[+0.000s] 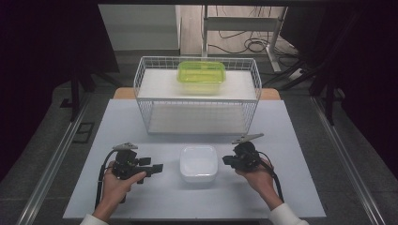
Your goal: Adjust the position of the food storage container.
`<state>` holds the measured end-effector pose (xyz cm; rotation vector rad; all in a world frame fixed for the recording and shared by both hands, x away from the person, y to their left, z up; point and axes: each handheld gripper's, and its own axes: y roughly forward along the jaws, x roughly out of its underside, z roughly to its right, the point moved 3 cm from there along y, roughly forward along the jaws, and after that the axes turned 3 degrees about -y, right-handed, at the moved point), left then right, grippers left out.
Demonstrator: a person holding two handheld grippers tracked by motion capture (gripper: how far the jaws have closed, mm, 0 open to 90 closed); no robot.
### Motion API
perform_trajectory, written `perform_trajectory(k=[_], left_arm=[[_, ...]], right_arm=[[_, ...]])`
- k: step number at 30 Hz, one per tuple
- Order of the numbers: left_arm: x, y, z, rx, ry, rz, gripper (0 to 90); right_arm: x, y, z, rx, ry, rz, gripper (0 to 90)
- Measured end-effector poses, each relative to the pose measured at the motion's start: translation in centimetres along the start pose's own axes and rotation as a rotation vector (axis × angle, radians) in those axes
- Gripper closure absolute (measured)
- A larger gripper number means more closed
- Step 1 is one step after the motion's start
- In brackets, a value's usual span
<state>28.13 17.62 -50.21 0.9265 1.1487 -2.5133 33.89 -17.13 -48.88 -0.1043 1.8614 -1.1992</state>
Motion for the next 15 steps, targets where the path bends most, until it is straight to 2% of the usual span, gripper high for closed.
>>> perform_trajectory(k=[3,5,9,12,15], left_arm=[[-0.1,-0.2,0.1,-0.001,-0.005,0.018,28.3],[-0.2,-0.3,0.2,-0.008,-0.001,0.024,28.3],[-0.3,-0.3,0.6,-0.011,0.01,0.031,28.3],[-0.3,-0.1,0.9,-0.007,0.016,0.028,28.2],[-0.4,-0.1,1.2,-0.004,0.017,0.027,28.1]], right_arm=[[0.1,-0.8,0.2,-0.008,0.02,0.034,65.0],[0.2,-1.2,0.2,-0.031,0.045,0.055,53.8],[0.9,-2.4,0.4,-0.085,0.1,0.108,38.2],[1.3,-3.3,0.8,-0.115,0.139,0.149,32.1],[1.5,-3.8,1.2,-0.144,0.166,0.177,30.3]])
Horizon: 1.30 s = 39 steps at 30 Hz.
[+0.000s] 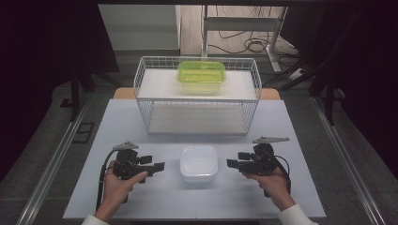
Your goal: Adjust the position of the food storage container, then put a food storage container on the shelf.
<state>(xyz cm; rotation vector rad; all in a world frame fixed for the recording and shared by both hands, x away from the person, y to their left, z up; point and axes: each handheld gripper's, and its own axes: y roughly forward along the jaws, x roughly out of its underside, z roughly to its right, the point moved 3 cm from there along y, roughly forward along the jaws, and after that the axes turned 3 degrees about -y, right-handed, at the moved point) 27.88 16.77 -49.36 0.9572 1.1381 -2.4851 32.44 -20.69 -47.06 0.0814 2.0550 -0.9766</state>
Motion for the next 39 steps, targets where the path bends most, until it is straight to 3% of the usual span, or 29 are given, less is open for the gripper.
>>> perform_trajectory(k=[10,25,32,35,39], left_arm=[[0.0,0.0,0.0,-0.002,0.001,-0.005,28.1],[0.0,0.1,0.0,-0.002,-0.011,-0.005,27.9],[-0.4,0.5,0.2,0.019,-0.043,-0.006,28.1],[-0.5,0.7,0.4,0.054,-0.079,-0.003,28.6],[-0.7,1.0,0.4,0.062,-0.109,-0.008,30.1]], right_arm=[[0.4,0.2,0.2,-0.023,0.012,-0.02,26.9],[0.4,0.6,0.2,-0.007,0.016,-0.032,26.2],[0.4,1.1,0.0,-0.016,0.021,-0.042,29.6],[0.4,1.4,-0.2,-0.024,0.024,-0.046,31.6],[0.3,1.8,-0.4,-0.044,0.038,-0.046,34.2]])
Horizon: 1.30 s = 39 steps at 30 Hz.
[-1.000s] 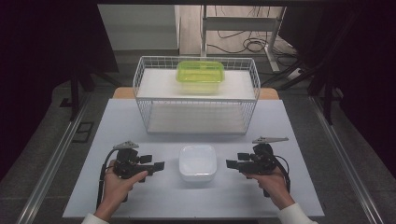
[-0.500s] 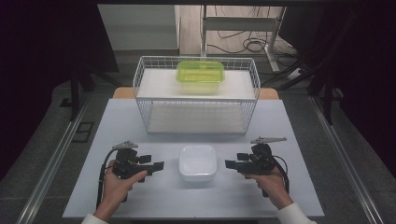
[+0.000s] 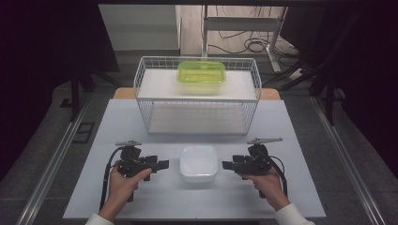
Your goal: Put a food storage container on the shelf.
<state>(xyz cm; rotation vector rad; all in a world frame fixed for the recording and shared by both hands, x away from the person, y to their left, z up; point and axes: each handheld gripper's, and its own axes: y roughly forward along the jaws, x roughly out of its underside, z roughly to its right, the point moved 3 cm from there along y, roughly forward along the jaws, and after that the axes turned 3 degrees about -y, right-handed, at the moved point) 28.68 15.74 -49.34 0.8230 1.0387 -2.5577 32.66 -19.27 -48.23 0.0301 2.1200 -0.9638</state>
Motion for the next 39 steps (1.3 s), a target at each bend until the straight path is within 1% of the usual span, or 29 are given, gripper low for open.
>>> perform_trajectory(k=[2,7,12,13,17,20,21,23,24,27,35,37,39], left_arm=[[-0.1,0.3,0.0,0.008,-0.012,-0.003,30.7],[-0.5,1.4,-0.1,0.016,-0.041,-0.021,31.9],[-1.1,2.2,-0.2,0.039,-0.085,-0.018,33.4],[-1.2,2.4,-0.2,0.044,-0.087,-0.018,33.7],[-1.3,3.3,-0.2,0.06,-0.107,-0.035,35.2],[-1.3,4.2,-0.2,0.077,-0.127,-0.042,36.4],[-1.2,4.3,-0.3,0.081,-0.126,-0.05,36.9],[-1.2,4.5,-0.4,0.097,-0.133,-0.057,38.3],[-1.2,4.5,-0.5,0.112,-0.144,-0.054,39.4],[-1.1,4.7,-0.7,0.113,-0.153,-0.054,42.4],[-0.8,5.3,-0.8,0.154,-0.172,-0.079,49.0],[-0.7,5.5,-0.8,0.17,-0.183,-0.081,51.6],[-0.6,5.7,-0.9,0.175,-0.19,-0.08,53.7]], right_arm=[[-0.2,0.3,-0.1,-0.009,0.009,-0.005,34.7],[-1.1,1.3,-0.1,-0.016,0.023,-0.011,36.0],[-1.8,2.2,0.0,-0.016,0.039,-0.02,37.8],[-1.9,2.3,0.0,-0.016,0.042,-0.019,38.0],[-1.7,2.8,0.2,-0.021,0.055,-0.02,39.1],[-1.5,3.1,0.2,-0.028,0.055,-0.035,40.0],[-1.5,3.1,0.2,-0.032,0.058,-0.034,40.5],[-1.5,3.2,0.2,-0.039,0.065,-0.04,41.4],[-1.5,3.2,0.3,-0.041,0.068,-0.041,42.0],[-1.3,3.4,0.5,-0.053,0.081,-0.044,44.1],[-1.1,3.8,0.8,-0.066,0.118,-0.051,49.5],[-1.0,3.9,0.8,-0.07,0.125,-0.054,51.1],[-0.9,4.1,1.0,-0.077,0.135,-0.057,52.6]])
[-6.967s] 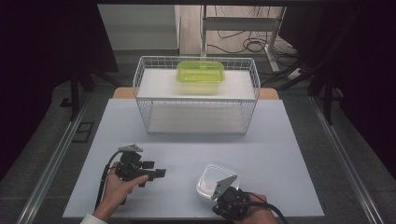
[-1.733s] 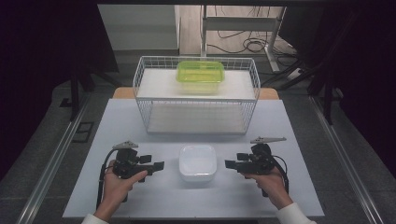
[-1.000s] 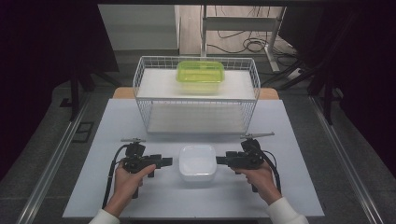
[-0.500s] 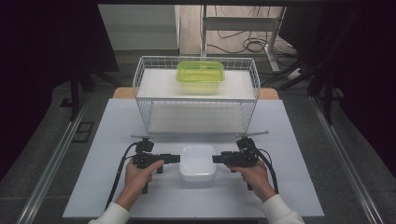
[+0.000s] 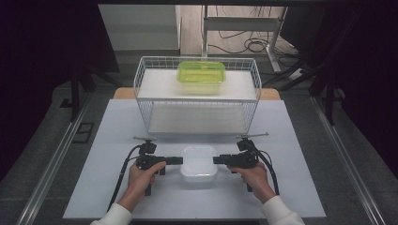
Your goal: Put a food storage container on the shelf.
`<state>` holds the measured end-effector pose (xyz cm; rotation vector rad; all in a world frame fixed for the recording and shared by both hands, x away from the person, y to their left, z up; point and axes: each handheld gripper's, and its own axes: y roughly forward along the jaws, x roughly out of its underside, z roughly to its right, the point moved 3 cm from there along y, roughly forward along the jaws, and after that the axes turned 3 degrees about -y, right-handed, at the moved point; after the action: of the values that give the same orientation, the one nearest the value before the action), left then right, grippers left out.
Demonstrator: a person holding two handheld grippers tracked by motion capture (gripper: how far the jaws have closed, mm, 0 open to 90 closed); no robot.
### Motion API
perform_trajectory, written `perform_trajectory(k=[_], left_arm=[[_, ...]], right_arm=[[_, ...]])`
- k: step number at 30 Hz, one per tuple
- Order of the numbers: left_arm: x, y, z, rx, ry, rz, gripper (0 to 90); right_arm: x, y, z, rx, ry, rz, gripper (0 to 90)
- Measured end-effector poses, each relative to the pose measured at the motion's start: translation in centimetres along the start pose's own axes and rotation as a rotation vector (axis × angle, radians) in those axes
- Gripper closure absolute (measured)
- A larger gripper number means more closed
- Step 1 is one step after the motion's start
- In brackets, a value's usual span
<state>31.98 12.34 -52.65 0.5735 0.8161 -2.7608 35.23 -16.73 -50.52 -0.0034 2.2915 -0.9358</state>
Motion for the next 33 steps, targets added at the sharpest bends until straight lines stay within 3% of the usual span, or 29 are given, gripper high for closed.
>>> perform_trajectory(k=[7,14,17,21,25,33], left_arm=[[0.3,0.6,0.0,0.03,-0.013,-0.022,60.9],[0.3,0.3,0.1,0.024,-0.028,-0.02,68.6],[0.4,0.2,0.3,0.028,-0.028,-0.008,70.8],[0.5,-0.2,0.7,0.035,-0.007,0.013,75.2],[0.7,-0.6,1.1,0.017,0.026,0.032,79.1],[0.8,-0.9,1.7,0.019,0.065,0.044,79.8]], right_arm=[[0.1,0.0,0.4,-0.044,0.044,0.003,60.3],[0.3,0.2,0.5,-0.083,0.134,0.002,67.9],[0.4,-0.1,0.4,-0.087,0.142,0.009,70.0],[0.4,-0.6,0.1,-0.084,0.129,0.025,73.8],[0.5,-1.1,-0.2,-0.09,0.095,0.044,77.7],[0.6,-1.3,-0.4,-0.073,0.049,0.061,78.1]])
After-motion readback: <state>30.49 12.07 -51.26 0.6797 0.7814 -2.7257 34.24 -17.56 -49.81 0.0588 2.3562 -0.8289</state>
